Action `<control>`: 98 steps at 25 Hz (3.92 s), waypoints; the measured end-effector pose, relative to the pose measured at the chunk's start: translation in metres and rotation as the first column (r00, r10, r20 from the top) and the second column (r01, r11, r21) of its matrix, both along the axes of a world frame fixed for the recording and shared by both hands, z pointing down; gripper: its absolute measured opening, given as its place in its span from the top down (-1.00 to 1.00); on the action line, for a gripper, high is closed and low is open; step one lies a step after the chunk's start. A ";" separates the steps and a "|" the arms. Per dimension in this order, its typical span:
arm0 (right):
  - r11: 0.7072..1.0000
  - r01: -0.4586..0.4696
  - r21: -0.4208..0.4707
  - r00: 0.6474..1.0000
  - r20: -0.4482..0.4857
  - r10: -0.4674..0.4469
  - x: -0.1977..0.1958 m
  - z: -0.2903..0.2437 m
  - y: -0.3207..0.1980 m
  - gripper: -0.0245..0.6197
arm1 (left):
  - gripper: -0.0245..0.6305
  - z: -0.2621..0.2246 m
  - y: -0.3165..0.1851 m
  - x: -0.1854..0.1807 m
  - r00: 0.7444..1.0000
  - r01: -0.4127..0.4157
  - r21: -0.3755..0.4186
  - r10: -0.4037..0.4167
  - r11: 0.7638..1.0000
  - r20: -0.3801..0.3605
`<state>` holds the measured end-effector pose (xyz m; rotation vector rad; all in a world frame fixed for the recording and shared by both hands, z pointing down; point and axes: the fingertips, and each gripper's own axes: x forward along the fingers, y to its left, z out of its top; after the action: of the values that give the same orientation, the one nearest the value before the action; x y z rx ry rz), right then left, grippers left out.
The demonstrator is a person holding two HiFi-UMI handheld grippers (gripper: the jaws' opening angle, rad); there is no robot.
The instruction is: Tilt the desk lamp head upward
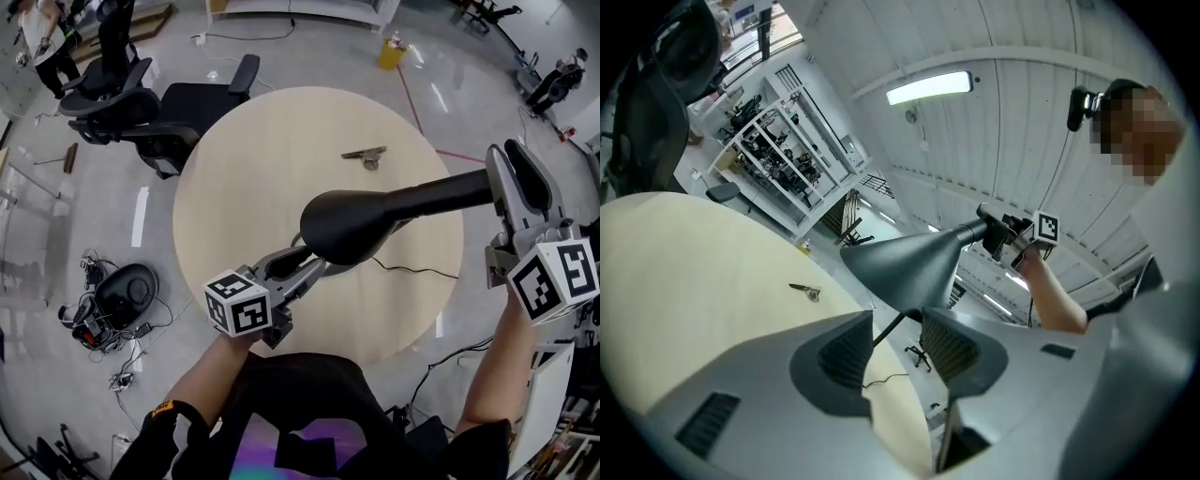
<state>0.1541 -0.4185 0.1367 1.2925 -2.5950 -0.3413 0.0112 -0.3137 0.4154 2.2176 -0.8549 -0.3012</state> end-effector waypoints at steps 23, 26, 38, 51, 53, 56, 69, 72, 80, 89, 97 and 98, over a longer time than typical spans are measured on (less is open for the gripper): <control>0.997 0.025 -0.071 0.999 0.041 -0.022 0.003 0.012 -0.009 0.59 | 0.51 -0.026 -0.003 -0.020 0.991 0.001 0.046 0.005 0.999 -0.130; 0.997 0.013 -0.074 0.998 0.059 -0.009 0.010 0.012 -0.010 0.59 | 0.53 -0.038 0.000 -0.027 0.992 0.014 0.064 -0.006 0.998 -0.128; 0.991 -0.038 -0.126 0.985 0.162 0.058 0.032 0.035 -0.021 0.59 | 0.58 -0.108 -0.004 -0.074 0.994 0.092 0.204 -0.077 0.975 -0.080; 0.979 -0.014 -0.203 0.961 0.268 0.069 0.066 0.076 -0.011 0.59 | 0.61 -0.198 0.000 -0.066 0.994 0.105 0.406 -0.113 0.908 -0.004; 0.977 0.000 -0.214 0.950 0.306 0.067 0.067 0.079 -0.011 0.59 | 0.61 -0.211 -0.002 -0.064 0.993 0.099 0.426 -0.114 0.899 0.010; 0.974 0.015 -0.227 0.928 0.367 0.071 0.072 0.086 -0.005 0.59 | 0.61 -0.224 -0.001 -0.056 0.993 0.087 0.455 -0.113 0.886 0.031; 0.938 0.147 -0.314 0.743 0.661 0.105 0.076 0.109 -0.012 0.59 | 0.61 -0.302 -0.015 -0.026 0.990 0.029 0.574 -0.103 0.819 0.097; 0.927 0.162 -0.340 0.701 0.700 0.134 0.074 0.119 -0.011 0.59 | 0.61 -0.313 -0.015 -0.020 0.988 0.017 0.593 -0.103 0.805 0.112; 0.904 0.203 -0.376 0.635 0.753 0.171 0.066 0.133 -0.013 0.59 | 0.61 -0.343 -0.022 0.001 0.987 -0.020 0.635 -0.088 0.772 0.138; 0.902 0.222 -0.371 0.607 0.777 0.170 0.065 0.138 -0.011 0.65 | 0.61 -0.356 -0.022 0.021 0.982 -0.045 0.663 -0.090 0.747 0.168; 0.911 0.227 -0.344 0.650 0.750 0.121 0.057 0.136 -0.012 0.65 | 0.61 -0.354 -0.022 0.010 0.986 -0.021 0.675 -0.098 0.738 0.138; 0.911 0.218 -0.350 0.656 0.744 0.129 0.057 0.137 -0.012 0.65 | 0.61 -0.354 -0.021 0.009 0.985 -0.020 0.679 -0.101 0.734 0.139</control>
<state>0.2113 -0.4306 0.2735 1.3948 -3.0721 0.9303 0.0197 -0.3351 0.0611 2.9473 -0.9932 -0.5227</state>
